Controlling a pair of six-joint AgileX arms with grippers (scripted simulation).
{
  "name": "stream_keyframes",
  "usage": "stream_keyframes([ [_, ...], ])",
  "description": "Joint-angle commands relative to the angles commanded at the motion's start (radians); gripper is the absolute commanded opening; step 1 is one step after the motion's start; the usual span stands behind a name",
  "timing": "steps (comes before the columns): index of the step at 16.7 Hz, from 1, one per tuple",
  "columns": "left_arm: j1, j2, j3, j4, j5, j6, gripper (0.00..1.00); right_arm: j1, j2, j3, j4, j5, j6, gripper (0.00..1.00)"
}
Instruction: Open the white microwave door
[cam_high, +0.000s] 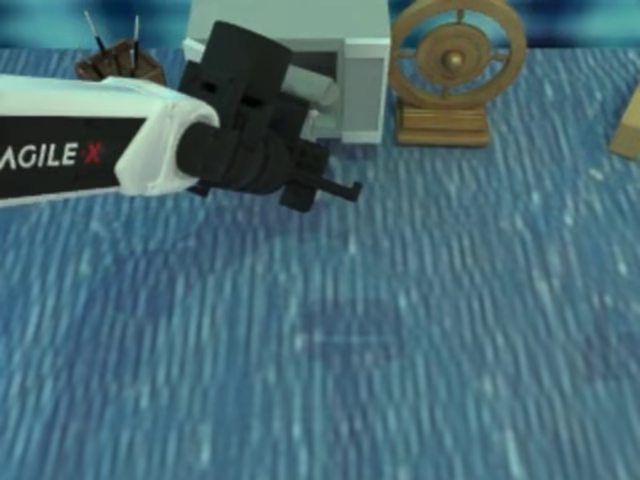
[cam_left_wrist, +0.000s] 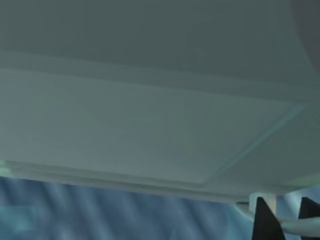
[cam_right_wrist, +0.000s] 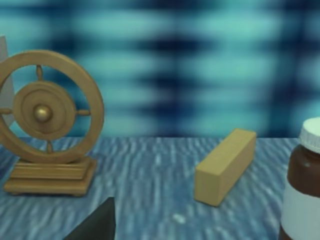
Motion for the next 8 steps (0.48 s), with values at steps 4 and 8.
stream_keyframes([
  [4,0.016,-0.015,-0.02,0.002,0.024,0.035,0.0,0.0,0.0,0.0,0.0,0.0,0.0,1.0],
  [8,0.037,-0.036,-0.043,0.008,0.058,0.081,0.0,0.0,0.0,0.0,0.0,0.0,0.0,1.0],
])
